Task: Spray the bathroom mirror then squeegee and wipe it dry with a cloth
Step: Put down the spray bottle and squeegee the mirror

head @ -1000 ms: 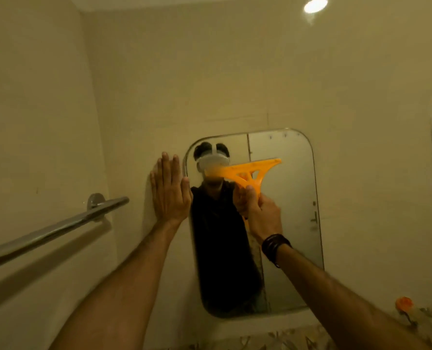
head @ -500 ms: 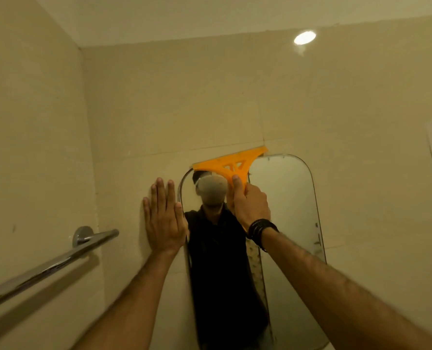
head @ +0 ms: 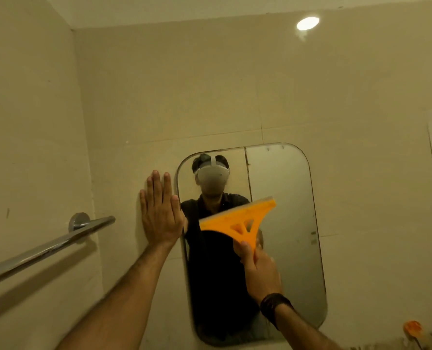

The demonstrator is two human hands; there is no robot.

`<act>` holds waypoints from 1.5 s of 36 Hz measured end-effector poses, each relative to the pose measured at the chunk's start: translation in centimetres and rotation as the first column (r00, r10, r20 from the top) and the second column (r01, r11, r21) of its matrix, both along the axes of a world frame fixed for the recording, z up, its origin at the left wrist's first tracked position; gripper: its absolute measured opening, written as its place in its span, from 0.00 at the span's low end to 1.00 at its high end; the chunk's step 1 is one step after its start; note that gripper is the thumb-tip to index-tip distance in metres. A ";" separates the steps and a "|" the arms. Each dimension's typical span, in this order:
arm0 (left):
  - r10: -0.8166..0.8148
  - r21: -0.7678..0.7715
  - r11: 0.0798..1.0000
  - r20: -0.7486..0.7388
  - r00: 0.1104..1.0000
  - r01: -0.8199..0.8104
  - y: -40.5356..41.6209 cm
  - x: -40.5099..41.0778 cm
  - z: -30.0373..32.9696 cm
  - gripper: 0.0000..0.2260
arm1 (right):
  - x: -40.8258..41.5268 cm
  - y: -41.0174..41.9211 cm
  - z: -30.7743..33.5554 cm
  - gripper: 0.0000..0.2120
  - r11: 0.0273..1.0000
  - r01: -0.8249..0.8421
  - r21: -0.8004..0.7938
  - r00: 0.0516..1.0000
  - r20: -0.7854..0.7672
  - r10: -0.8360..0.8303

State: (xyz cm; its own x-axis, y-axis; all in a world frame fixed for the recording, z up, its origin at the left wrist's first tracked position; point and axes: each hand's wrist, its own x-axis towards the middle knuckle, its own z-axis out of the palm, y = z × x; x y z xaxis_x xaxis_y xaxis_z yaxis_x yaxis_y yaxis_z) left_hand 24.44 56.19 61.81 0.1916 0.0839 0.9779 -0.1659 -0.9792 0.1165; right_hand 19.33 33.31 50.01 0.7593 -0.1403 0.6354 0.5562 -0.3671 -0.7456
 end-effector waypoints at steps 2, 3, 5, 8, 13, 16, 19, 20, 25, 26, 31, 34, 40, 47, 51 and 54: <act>0.013 0.008 1.000 -0.015 1.000 -0.013 0.2 0.0 -0.5 0.27 | -0.3 -0.1 -2.5 0.29 1.000 0.013 -0.015 0.999 -0.050 -0.013; 0.021 0.012 1.000 -0.023 1.000 -0.021 0.3 0.1 -0.7 0.27 | -0.5 -0.1 -3.4 0.30 1.000 0.022 -0.015 0.997 -0.078 -0.023; 0.034 0.021 0.999 -0.039 0.999 -0.033 0.5 0.0 -1.2 0.28 | -0.7 0.0 -4.5 0.29 0.999 0.036 0.005 0.995 -0.093 -0.035; 0.043 0.033 0.999 -0.051 0.998 -0.041 0.7 -0.2 -2.1 0.28 | -1.3 0.3 -4.2 0.26 0.997 0.078 -0.003 0.997 -0.028 -0.078; 0.021 0.020 1.000 -0.056 0.998 -0.020 0.8 0.0 -2.9 0.27 | -1.9 1.2 1.1 0.24 0.996 0.077 0.042 0.988 0.128 -0.082; 0.009 0.029 1.000 -0.055 0.998 -0.007 1.0 -0.1 -3.0 0.28 | -1.7 2.3 6.8 0.20 0.999 0.035 -0.001 0.984 0.175 -0.035; 0.063 0.088 0.994 -0.050 0.997 -0.058 1.1 0.0 -3.2 0.30 | -1.2 3.2 12.2 0.23 0.994 0.079 -0.072 0.981 0.180 -0.065; 0.063 0.083 0.995 -0.048 0.997 -0.059 1.1 0.0 -3.2 0.29 | -1.0 3.3 13.4 0.24 0.990 0.100 -0.095 0.982 0.167 -0.084; 0.020 0.040 0.999 -0.038 0.999 -0.019 1.1 -0.3 -3.2 0.27 | -0.1 3.2 13.4 0.27 0.980 0.120 -0.161 0.988 0.121 -0.101; 0.019 0.045 0.999 -0.039 0.999 -0.017 1.1 -0.3 -3.2 0.27 | 0.0 3.1 12.6 0.27 0.982 0.108 -0.156 0.990 0.110 -0.091; -0.008 0.037 0.999 -0.042 0.999 0.009 1.0 -0.5 -3.5 0.27 | 0.3 2.5 6.6 0.19 0.995 0.017 -0.098 0.997 0.074 -0.009; -0.016 0.033 0.999 -0.041 0.999 0.018 1.1 -0.4 -4.0 0.27 | 0.2 2.3 2.2 0.24 0.997 -0.003 -0.075 0.999 0.037 0.005; 0.004 0.031 1.000 -0.038 0.999 -0.003 1.3 -0.2 -5.4 0.27 | -0.7 1.9 -7.1 0.32 0.997 0.036 -0.064 0.992 -0.123 -0.043; 0.008 0.032 0.999 -0.049 0.999 -0.007 1.4 -0.1 -6.3 0.27 | -2.3 1.5 -12.4 0.33 0.995 0.047 -0.091 0.969 -0.236 -0.067; 0.014 0.026 1.000 -0.047 0.999 -0.012 1.5 0.1 -6.8 0.27 | -3.7 1.6 -10.1 0.29 0.999 0.046 -0.003 0.994 -0.098 -0.046; 0.032 0.030 0.999 -0.048 0.998 -0.030 1.6 0.2 -6.9 0.27 | -3.9 1.6 -6.7 0.27 0.998 0.050 0.027 0.998 0.023 -0.051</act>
